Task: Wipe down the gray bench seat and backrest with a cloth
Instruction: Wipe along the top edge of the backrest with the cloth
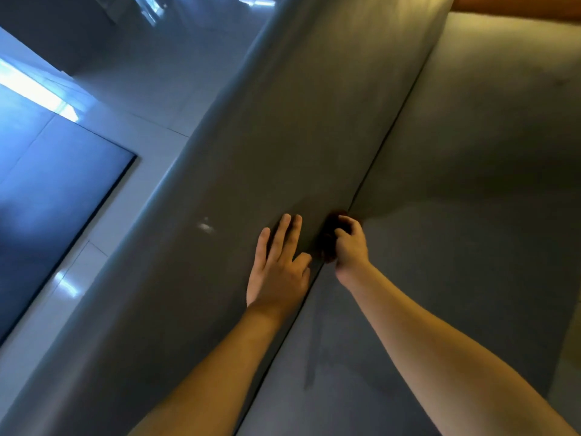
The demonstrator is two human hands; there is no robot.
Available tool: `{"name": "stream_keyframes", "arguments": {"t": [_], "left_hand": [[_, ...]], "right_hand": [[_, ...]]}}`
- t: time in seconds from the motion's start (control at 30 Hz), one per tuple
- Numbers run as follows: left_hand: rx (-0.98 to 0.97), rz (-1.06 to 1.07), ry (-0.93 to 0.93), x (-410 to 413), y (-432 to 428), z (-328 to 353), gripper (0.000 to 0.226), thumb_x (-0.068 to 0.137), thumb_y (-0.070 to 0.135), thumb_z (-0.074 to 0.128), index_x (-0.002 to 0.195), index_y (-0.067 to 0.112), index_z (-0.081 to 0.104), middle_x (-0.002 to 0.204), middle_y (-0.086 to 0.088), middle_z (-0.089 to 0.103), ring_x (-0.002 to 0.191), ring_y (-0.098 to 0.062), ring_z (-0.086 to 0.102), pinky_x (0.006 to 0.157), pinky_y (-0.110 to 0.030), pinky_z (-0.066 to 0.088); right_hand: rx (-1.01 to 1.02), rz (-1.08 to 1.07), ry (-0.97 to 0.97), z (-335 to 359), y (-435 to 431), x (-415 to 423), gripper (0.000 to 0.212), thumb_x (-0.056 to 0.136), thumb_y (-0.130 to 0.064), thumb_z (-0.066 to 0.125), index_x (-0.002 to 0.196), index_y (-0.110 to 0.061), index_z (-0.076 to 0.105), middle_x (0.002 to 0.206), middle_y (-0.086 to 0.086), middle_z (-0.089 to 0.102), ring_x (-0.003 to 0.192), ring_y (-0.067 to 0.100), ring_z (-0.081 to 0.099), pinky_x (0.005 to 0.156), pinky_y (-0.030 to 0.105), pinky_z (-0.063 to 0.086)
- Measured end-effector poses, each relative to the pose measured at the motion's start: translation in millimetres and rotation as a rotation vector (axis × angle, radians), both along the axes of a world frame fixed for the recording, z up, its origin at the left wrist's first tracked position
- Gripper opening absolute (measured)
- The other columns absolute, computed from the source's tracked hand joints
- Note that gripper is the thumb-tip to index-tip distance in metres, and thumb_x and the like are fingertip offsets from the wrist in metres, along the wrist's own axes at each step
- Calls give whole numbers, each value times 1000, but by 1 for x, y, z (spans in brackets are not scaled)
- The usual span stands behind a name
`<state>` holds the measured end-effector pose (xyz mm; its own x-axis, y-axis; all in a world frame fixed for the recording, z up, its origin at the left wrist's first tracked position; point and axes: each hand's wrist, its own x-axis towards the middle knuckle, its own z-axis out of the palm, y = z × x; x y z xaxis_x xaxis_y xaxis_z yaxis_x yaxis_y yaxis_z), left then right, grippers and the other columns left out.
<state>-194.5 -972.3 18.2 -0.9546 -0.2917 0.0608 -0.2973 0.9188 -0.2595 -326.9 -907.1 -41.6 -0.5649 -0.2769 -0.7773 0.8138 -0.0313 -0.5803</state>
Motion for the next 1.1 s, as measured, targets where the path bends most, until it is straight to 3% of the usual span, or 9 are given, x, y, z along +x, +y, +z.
{"name": "stream_keyframes", "arguments": {"t": [0.17, 0.33, 0.5, 0.6, 0.67, 0.73, 0.87, 1.0, 1.1], "left_hand": [[-37, -32, 15, 0, -4, -8, 15, 93, 35, 59, 84, 25, 67, 166, -11, 25, 156, -29, 12, 124, -49, -10], [140, -46, 62, 2, 0, 8, 29, 95, 35, 49, 82, 26, 73, 162, -12, 34, 155, -28, 19, 126, -44, -7], [274, -36, 153, 26, -2, 45, 28, 94, 27, 51, 81, 18, 74, 153, -10, 50, 150, -29, 32, 127, -46, 7], [200, -24, 197, 48, -10, 80, 20, 94, 25, 57, 88, 20, 76, 155, -9, 47, 151, -32, 30, 127, -49, 5], [140, 4, 188, 63, -16, 103, 16, 94, 24, 59, 97, 21, 74, 161, -12, 37, 154, -35, 19, 127, -49, 0], [73, 77, 172, 73, -18, 120, 19, 93, 22, 58, 108, 20, 71, 165, -17, 24, 155, -40, 8, 126, -52, -3], [50, 233, 167, 80, -20, 135, 31, 94, 16, 64, 124, 19, 59, 168, -23, 3, 155, -42, -6, 123, -53, -4], [48, 237, 206, 86, -29, 135, 30, 94, 12, 67, 123, 13, 56, 167, -23, 7, 155, -39, 5, 124, -51, 6], [15, 197, 200, 88, -31, 131, 24, 95, 18, 67, 119, 15, 63, 166, -23, 12, 155, -41, 10, 124, -50, 4]], "right_hand": [[-19, 79, -58, -29, -10, 18, 41, 106, -7, 34, 140, -29, 40, 122, 8, 62, 99, 21, 63, 73, 32, 53], [6, 89, 24, 5, 0, 36, 34, 100, 3, 42, 123, -18, 53, 109, 8, 64, 85, 19, 64, 55, 26, 53], [-60, 184, 241, 57, -5, 60, 26, 93, -1, 55, 109, -19, 65, 107, 7, 71, 95, 22, 71, 73, 34, 61], [-67, 181, 297, 90, -11, 74, 20, 95, -2, 55, 107, -16, 64, 100, 9, 70, 77, 21, 69, 52, 32, 55], [-91, 176, 306, 110, -16, 83, 19, 95, -5, 56, 105, -18, 65, 99, 12, 70, 77, 28, 69, 50, 33, 52], [-87, 189, 373, 129, -23, 89, 19, 94, -9, 59, 101, -24, 67, 99, 8, 72, 85, 27, 71, 57, 33, 55], [-95, 209, 556, 168, -36, 96, 15, 96, -11, 61, 102, -23, 67, 95, -4, 70, 80, -3, 66, 65, 15, 51], [-92, 283, 813, 188, -44, 105, 12, 97, -17, 63, 107, -22, 68, 101, -10, 68, 98, 0, 62, 86, 17, 52], [-77, 327, 853, 173, -40, 108, 14, 97, -11, 61, 108, -19, 66, 107, -4, 68, 103, 8, 63, 89, 22, 53]]}}
